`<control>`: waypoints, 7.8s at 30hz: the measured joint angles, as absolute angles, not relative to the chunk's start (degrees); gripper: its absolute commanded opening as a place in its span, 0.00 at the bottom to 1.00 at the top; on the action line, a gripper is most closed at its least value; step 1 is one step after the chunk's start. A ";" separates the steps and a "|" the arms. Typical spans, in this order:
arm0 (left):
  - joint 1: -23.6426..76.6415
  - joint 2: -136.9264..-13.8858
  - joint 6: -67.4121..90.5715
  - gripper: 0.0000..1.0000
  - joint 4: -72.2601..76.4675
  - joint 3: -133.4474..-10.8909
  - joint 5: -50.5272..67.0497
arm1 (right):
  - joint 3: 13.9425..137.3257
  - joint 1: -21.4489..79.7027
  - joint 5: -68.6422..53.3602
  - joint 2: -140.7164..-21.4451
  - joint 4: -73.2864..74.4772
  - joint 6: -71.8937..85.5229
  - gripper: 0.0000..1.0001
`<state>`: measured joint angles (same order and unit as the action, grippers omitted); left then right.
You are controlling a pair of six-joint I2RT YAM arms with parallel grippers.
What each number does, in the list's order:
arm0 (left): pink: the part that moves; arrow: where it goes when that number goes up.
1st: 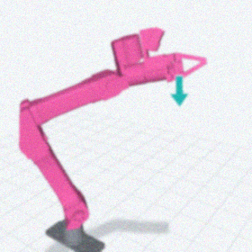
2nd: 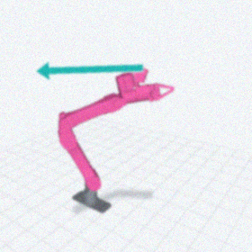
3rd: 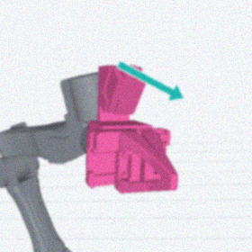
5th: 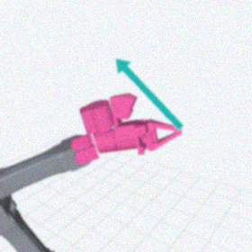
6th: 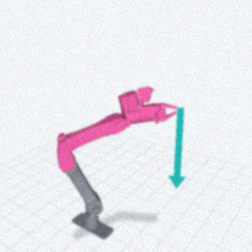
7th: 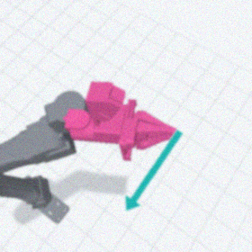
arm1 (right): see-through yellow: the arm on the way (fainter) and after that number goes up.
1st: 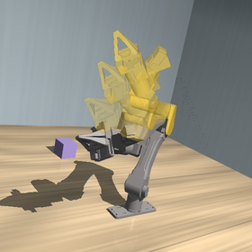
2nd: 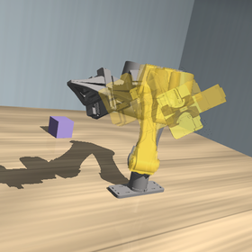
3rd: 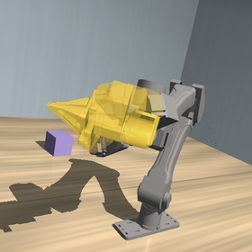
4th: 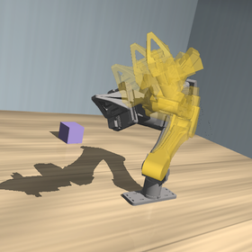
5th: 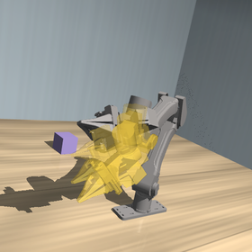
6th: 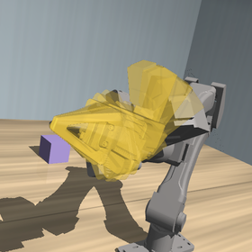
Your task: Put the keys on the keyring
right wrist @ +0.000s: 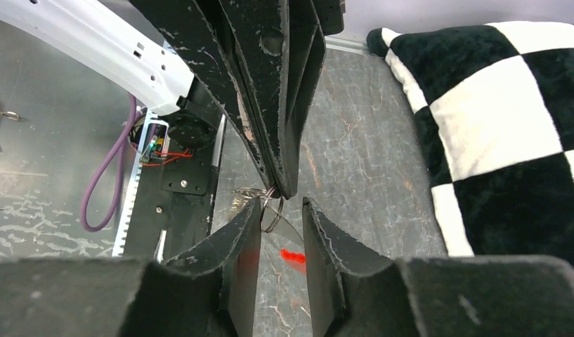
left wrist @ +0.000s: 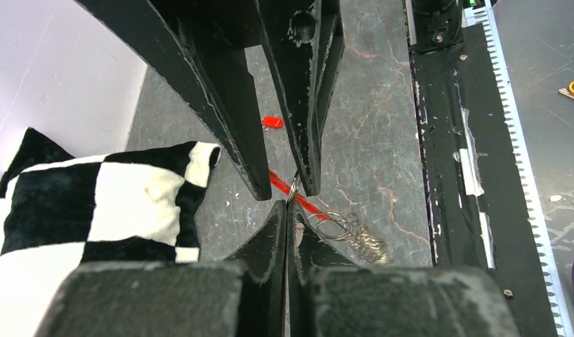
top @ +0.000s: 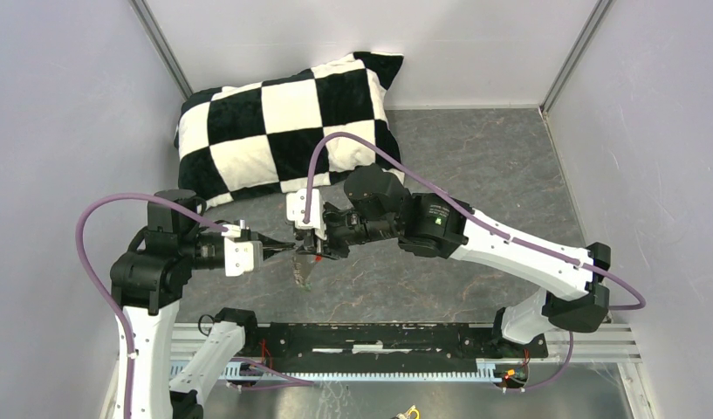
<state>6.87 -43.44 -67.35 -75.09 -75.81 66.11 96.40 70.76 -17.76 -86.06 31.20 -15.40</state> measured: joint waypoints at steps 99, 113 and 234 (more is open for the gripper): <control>6.94 -36.36 -35.42 0.12 -57.01 -68.69 73.19 | 75.83 68.03 -29.45 -76.31 -0.69 -0.19 0.01; 6.94 -35.99 -35.44 0.08 -58.67 -68.66 72.12 | 79.92 67.81 -32.71 -78.89 4.01 0.78 0.01; 7.20 -35.55 -39.94 0.13 -58.39 -63.48 70.43 | 38.50 60.64 -37.85 -83.11 18.65 -36.91 0.01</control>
<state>7.20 -35.55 -39.94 -58.39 -63.48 70.43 38.50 60.64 -37.85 -83.11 18.65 -36.91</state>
